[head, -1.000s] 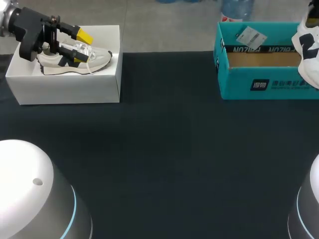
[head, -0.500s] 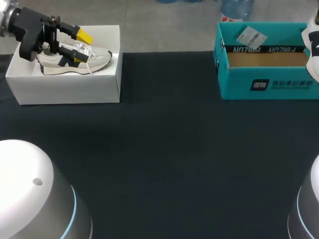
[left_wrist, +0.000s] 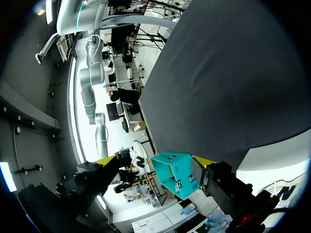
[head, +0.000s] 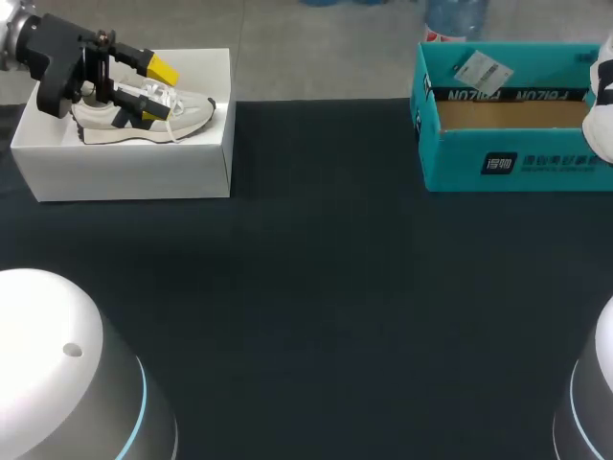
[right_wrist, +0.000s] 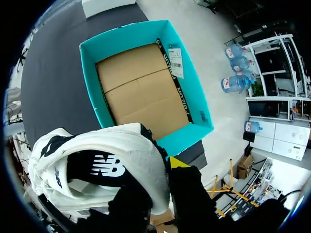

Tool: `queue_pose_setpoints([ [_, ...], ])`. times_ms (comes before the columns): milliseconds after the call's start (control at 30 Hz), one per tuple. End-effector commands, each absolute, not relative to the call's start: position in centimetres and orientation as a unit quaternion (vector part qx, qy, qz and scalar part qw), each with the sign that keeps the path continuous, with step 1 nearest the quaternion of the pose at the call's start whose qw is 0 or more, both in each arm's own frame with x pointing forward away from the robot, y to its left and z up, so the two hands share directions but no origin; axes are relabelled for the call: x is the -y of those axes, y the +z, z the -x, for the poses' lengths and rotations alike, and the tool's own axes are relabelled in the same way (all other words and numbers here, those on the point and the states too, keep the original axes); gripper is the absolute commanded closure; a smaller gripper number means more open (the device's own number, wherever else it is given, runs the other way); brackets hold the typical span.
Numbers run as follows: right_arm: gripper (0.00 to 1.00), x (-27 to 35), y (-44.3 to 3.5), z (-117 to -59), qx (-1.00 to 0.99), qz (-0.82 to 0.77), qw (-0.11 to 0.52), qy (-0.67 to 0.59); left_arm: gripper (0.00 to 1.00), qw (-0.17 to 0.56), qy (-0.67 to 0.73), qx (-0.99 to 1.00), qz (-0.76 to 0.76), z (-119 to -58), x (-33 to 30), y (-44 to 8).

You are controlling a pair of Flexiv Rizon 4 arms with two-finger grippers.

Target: Take the shoe out of the shoebox, open the shoe tongue, remove and reinsert the insole, then place the shoe into the shoebox

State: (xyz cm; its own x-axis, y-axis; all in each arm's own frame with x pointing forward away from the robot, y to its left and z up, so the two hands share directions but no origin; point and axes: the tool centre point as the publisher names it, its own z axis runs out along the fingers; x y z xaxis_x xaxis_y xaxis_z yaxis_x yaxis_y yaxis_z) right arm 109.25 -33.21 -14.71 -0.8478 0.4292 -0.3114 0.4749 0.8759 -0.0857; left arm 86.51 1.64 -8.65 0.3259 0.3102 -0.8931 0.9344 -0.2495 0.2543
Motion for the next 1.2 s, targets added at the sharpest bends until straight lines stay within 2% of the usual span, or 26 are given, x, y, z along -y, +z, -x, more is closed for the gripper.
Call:
queue_pose_setpoints([
  [33, 1.0, 33.3, -14.8, -109.6, -0.898, -0.403, 0.139, -0.103, 0.0, 0.419, -0.371, -0.446, -0.699, -86.5, -1.6, -8.6],
  [333, 1.0, 33.6, -14.7, -109.1, -0.769, -0.62, 0.13, -0.091, 0.0, 0.419, -0.371, -0.446, -0.699, -86.5, -1.6, -8.6],
  [533, 1.0, 34.8, -14.9, -107.6, -0.691, -0.706, 0.132, -0.075, 0.0, 0.419, -0.371, -0.446, -0.699, -86.5, -1.6, -8.6],
  [1200, 1.0, 35.0, -14.2, -107.8, -0.666, -0.731, 0.141, -0.054, 0.0, 0.419, -0.371, -0.446, -0.699, -86.5, -1.6, -8.6],
])
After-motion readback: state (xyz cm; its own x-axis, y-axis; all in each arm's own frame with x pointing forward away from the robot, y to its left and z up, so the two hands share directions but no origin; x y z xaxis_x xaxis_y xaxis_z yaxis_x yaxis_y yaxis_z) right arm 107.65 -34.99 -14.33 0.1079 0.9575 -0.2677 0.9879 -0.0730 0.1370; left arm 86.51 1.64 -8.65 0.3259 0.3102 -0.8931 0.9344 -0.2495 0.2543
